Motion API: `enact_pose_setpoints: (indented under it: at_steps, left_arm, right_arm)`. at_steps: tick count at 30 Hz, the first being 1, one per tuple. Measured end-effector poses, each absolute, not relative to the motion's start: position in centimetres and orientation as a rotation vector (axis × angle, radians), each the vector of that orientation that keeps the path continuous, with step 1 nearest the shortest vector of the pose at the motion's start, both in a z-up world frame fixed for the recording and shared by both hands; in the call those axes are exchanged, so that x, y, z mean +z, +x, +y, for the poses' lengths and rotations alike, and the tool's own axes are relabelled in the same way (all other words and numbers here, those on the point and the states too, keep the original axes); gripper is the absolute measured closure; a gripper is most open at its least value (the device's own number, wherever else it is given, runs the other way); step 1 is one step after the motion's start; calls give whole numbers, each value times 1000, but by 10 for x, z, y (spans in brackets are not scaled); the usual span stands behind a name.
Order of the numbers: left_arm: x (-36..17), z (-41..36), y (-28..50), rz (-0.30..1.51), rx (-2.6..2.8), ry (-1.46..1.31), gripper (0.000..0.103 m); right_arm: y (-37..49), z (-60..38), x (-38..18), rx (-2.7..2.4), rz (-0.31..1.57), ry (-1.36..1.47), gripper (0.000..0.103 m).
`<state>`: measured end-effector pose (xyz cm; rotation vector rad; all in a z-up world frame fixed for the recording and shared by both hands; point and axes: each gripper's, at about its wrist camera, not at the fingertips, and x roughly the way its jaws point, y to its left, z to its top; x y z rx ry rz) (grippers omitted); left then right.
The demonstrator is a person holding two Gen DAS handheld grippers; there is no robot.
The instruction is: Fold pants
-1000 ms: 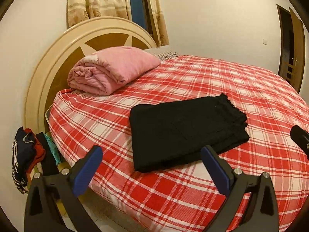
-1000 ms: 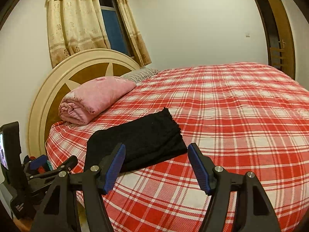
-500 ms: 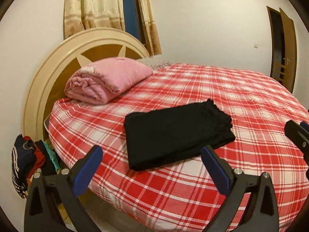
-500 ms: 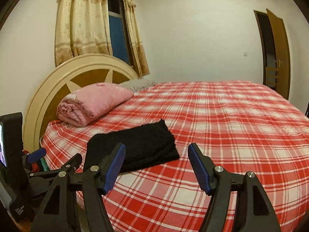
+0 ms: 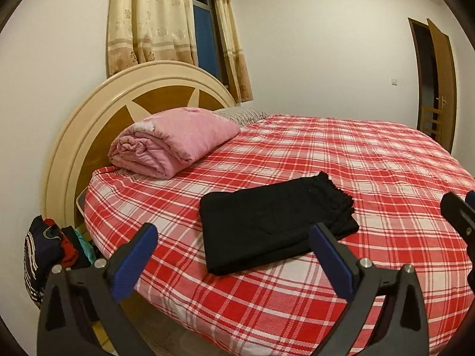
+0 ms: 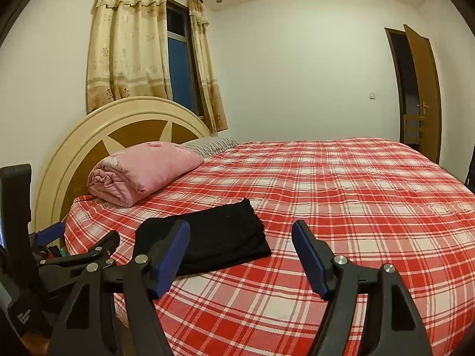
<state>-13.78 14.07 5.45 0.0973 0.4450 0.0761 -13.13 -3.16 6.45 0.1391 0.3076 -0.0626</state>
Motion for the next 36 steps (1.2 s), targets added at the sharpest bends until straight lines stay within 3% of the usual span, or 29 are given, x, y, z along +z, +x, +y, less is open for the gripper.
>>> enact_pose_setpoints:
  at_steps: [36]
  left_arm:
    - [51,144,-136,470,85,96,0]
  right_arm:
    - [-130,-31,63,-62,318,153,30]
